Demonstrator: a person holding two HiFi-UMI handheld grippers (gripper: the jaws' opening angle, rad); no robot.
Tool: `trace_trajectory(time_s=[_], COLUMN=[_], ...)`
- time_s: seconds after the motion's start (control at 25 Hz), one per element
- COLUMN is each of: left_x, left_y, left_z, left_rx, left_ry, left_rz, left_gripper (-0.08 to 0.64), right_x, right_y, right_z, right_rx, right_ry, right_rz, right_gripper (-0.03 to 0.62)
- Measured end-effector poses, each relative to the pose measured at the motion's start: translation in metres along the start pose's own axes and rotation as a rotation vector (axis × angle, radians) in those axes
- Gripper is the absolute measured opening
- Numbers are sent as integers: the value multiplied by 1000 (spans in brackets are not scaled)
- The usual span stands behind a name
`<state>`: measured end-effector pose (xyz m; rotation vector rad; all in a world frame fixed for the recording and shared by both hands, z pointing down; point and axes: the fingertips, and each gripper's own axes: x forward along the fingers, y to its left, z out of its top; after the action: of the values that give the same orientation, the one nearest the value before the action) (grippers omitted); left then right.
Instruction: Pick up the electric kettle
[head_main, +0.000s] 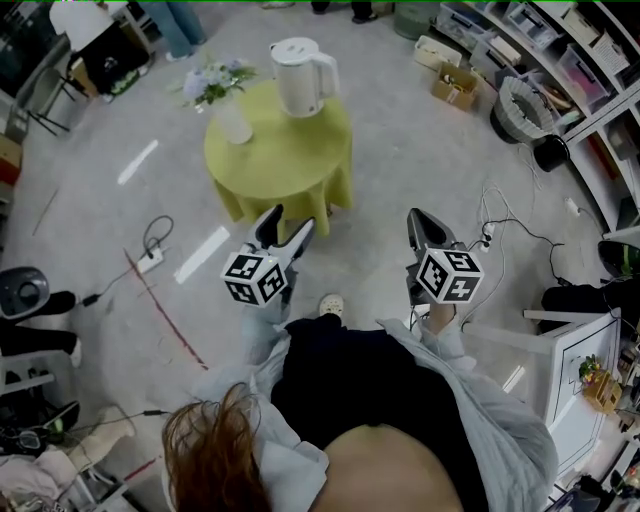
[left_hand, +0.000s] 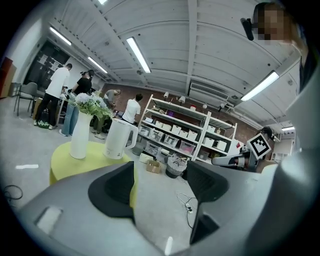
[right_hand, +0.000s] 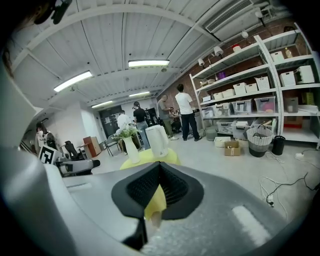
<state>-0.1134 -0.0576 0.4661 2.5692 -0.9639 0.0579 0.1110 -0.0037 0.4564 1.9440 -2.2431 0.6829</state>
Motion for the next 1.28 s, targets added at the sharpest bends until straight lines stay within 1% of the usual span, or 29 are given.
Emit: trace_trajectory(time_s=[0.16,0.24,0.36,0.48,0.6,0.8,1.0,1.28], left_x=[9,11,11,10,7,16,46,115], left_y=[23,29,31,32,35,48,59,69], left_z=[12,16,12,3,-2,6,15,43], left_rx=[-1,-5,-12,-25,-38,-37,-37,-21], left_ry=[-6,-16,-16,5,19,0,-3,-16], left_rz=[-2,-6,-16,-23,-6,21,32,29], left_gripper=[336,336,336,336,336,336,336,336], right_x=[23,28,30,32,35,55,87,138], right_y=[8,13,21,22,19,14,12,-28], right_z=[10,9,-2,-9,-10,-2,10,53], right_rx=[8,17,20,31,35,25,23,11], right_ry=[-17,-13,9,36,57,67,76,69], right_rz=[0,6,13,10,10,27,76,103], right_gripper=[2,2,2,2,2,2,2,2])
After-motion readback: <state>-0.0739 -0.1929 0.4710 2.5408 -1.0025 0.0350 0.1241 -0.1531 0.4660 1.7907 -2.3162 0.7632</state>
